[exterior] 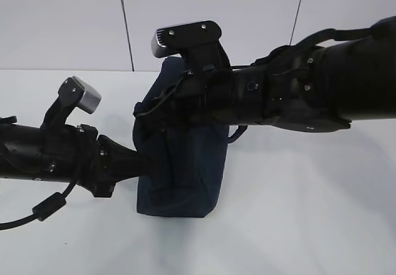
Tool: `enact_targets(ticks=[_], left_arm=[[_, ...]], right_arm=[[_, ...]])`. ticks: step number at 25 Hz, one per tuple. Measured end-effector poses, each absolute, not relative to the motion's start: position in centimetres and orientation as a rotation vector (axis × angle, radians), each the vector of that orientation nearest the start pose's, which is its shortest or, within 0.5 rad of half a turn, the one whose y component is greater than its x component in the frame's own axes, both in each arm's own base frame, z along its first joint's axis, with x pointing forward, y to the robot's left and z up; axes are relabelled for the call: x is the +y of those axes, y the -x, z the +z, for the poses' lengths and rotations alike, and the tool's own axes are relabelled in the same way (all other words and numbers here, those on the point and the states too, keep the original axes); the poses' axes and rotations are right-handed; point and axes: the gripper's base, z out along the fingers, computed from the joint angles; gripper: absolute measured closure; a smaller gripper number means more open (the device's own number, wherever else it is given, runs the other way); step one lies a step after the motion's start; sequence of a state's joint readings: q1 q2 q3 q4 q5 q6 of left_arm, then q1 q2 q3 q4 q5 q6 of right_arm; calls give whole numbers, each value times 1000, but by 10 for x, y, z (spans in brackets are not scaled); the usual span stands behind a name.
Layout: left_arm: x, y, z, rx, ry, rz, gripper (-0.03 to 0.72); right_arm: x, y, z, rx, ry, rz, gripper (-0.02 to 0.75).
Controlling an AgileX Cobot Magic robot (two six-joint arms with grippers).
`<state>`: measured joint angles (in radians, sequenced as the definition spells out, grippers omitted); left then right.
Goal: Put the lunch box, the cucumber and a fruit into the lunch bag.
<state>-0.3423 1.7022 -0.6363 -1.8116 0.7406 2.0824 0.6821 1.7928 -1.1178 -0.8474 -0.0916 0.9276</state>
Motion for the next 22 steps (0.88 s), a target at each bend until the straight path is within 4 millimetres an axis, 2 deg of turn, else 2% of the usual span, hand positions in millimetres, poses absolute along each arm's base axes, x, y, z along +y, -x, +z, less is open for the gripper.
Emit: enact_targets(ticks=[5,16,22], left_arm=[[-144,-252,152,2134,-898,-762,680],[-143,-256,153,2141,-886,-727,680],[-143,-276,165,2114,-877,-609,680]], right_arm=[[256,-305,226,2036,654,533,717],[253,-304,231,2062,594,535,717],[250,-302,241,2049,579,529,717]])
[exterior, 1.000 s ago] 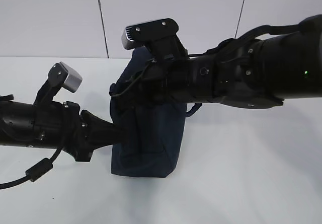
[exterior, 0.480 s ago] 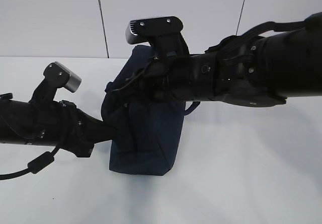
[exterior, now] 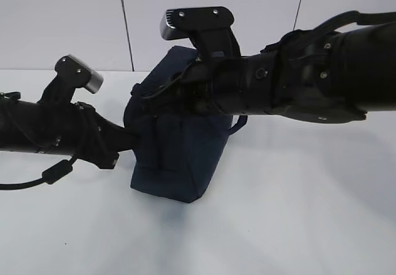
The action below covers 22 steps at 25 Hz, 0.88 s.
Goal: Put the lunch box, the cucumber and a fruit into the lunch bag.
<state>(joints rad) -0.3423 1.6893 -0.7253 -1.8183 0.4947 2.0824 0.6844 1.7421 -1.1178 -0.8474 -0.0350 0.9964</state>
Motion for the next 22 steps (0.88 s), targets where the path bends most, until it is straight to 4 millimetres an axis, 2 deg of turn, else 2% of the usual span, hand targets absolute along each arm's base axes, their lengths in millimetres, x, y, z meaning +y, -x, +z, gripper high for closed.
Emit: enact_targets(ticks=[5,11,13,18,19,22], left_arm=[[-143,-287,173,2099,-870,-540,680],[-140,-291,174,2110,-857,-495,659],[-139,-292,173,2120,-851,-471,596],[-135,-293,171,2168,-794,-427,232],[-134,-294,171,2175,-782,-417,192],[-133,-294,174,2183,-750,-416,160]], right_arm=[[249,-302,242,2047,573,532,717],[251,-301,243,2039,558,571,717],[252,-301,244,2036,558,580,717],[252,-301,245,2033,549,593,717],[252,-301,245,2036,543,597,717],[252,-301,245,2048,511,616,717]])
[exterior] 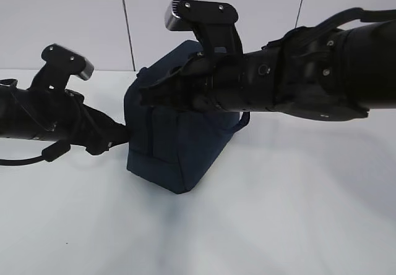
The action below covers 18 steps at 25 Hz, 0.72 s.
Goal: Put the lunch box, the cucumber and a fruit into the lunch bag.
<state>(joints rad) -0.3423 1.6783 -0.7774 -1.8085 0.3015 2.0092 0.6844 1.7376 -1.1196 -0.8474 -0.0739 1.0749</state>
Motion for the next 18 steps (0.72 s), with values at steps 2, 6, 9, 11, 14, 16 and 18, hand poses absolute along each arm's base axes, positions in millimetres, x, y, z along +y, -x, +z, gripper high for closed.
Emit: enact_targets(ticks=[2,6,9,11,14,16,18], left_arm=[[-137,-292,175,2181,-739,-461,159],[-148,-282,172,2187,-767,-516,159],[-147,-272,162,2227,-779,-531,159],[-145,-266,158,2244,-779,-536,159],[-147,-259,160,2227,-795,-588,161],[-152,-256,162,2210,-816,-620,167],[-156,-254,163,2201,-833,-632,174]], right_arm=[[253,-302,245,2054,487,637,717],[258,-305,243,2050,476,668,717],[260,-308,245,2041,471,676,717],[263,-311,245,2042,459,688,717],[267,-314,242,2049,430,729,717],[270,-316,241,2048,417,754,717],[271,-317,242,2043,414,760,717]])
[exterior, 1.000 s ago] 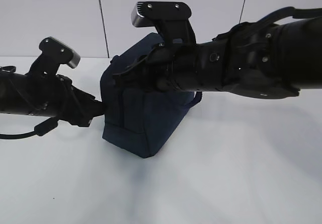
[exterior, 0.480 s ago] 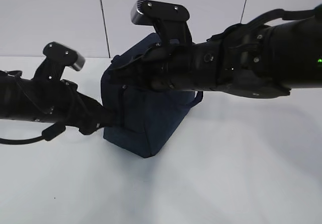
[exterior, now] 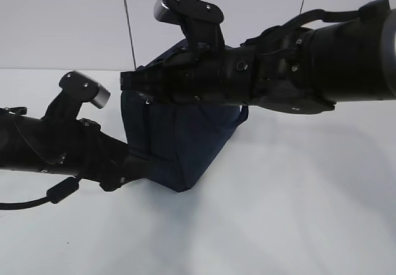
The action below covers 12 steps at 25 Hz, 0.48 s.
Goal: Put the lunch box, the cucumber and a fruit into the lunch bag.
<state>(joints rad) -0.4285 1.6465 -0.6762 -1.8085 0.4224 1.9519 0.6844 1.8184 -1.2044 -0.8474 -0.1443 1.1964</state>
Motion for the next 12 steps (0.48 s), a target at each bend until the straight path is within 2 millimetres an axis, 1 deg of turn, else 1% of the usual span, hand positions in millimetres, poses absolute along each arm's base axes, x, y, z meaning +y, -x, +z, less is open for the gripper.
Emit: enact_targets(ticks=[2,9,12], left_arm=[[-158,-252,163,2198,-843,-638,177],[-155,-254,161,2222,-829,-575,183],[-151,-256,159,2246,-812,-511,184]], right_arm=[[272,-318,244,2040,405,767,717],[272,-319,246,2049,351,800,717],[275,-323,253,2025,346,811,717]])
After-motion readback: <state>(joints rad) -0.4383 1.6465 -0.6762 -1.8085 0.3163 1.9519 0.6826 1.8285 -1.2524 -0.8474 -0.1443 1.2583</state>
